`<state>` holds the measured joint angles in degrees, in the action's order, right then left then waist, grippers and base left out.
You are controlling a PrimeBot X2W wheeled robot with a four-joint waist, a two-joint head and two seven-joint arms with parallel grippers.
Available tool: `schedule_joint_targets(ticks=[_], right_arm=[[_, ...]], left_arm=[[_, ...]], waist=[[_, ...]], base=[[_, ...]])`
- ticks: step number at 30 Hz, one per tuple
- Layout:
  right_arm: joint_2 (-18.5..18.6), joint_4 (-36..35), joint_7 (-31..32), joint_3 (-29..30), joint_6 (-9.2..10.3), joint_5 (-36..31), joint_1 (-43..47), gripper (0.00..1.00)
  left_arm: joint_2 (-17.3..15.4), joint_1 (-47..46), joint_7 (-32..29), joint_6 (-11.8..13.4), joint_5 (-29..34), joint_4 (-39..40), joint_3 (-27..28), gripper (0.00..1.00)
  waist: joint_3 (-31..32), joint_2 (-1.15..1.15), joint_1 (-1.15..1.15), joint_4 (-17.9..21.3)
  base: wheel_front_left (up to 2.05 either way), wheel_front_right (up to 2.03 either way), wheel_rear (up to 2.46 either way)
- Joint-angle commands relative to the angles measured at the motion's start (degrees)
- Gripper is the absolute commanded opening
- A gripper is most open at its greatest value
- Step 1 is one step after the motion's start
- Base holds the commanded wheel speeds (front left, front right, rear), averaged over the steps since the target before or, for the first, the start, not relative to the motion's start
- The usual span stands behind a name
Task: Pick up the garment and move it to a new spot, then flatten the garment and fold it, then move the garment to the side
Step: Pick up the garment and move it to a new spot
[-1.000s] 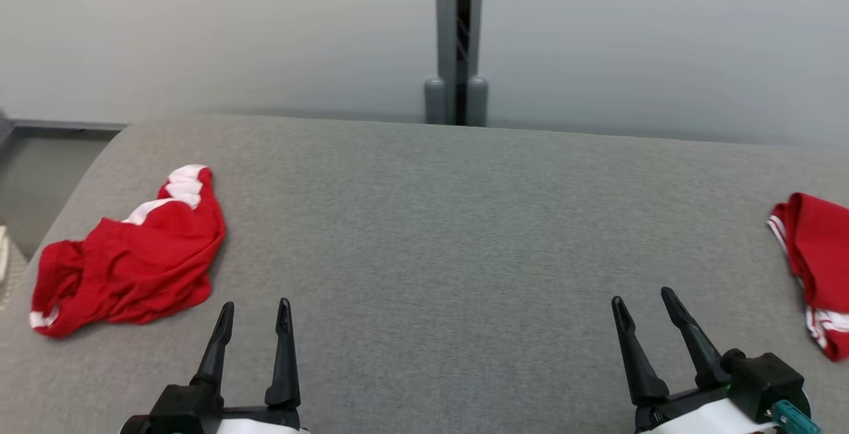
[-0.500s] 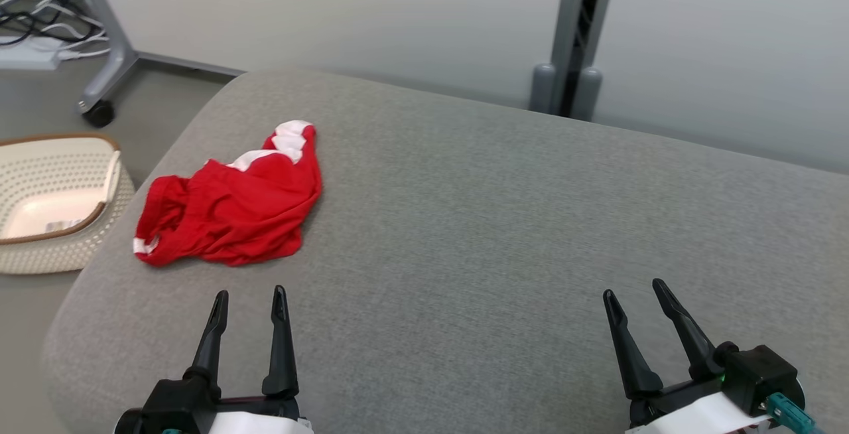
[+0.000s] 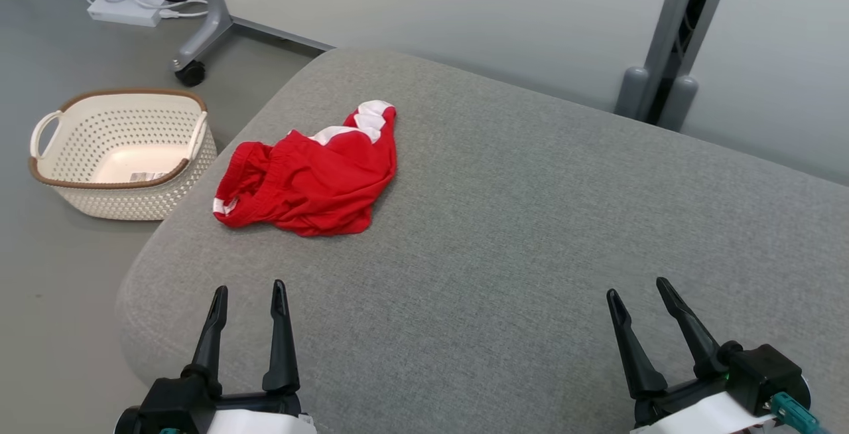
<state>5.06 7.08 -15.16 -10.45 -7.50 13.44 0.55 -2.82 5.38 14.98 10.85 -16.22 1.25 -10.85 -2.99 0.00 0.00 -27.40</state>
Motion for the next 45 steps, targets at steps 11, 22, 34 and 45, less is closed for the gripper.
schedule_joint_targets(ticks=[11, 22, 34, 45], right_arm=[[1.17, -0.13, -0.07, -0.14, 0.02, -0.33, 0.16, 1.00], [6.60, -0.59, -0.07, -1.85, 0.02, -1.04, -4.22, 1.00], [10.91, -1.12, -0.08, -3.02, 0.02, -0.90, -10.44, 1.00], [10.69, -1.39, -0.07, -2.00, 0.02, -0.98, -12.73, 1.00]], left_arm=[[-0.17, -0.25, 0.19, -0.25, -0.86, -0.74, -0.31, 1.00], [-0.19, -11.54, 0.19, -1.53, -4.73, -4.43, -1.08, 1.00], [-0.30, -30.02, 0.19, -3.58, -6.65, -20.84, 6.20, 1.00], [-6.23, -47.34, -6.39, -2.33, -6.94, -42.68, 10.45, 1.00]], waist=[[-1.14, 0.00, 0.00, -1.72], [-10.53, 0.00, 0.00, 0.71], [-19.37, 0.00, 0.00, 6.79], [-24.10, 0.00, 0.00, 10.72]], base=[[0.00, 0.00, 0.00], [0.00, 0.00, 0.00], [0.00, 0.00, 0.00], [0.00, 0.00, 0.00]])
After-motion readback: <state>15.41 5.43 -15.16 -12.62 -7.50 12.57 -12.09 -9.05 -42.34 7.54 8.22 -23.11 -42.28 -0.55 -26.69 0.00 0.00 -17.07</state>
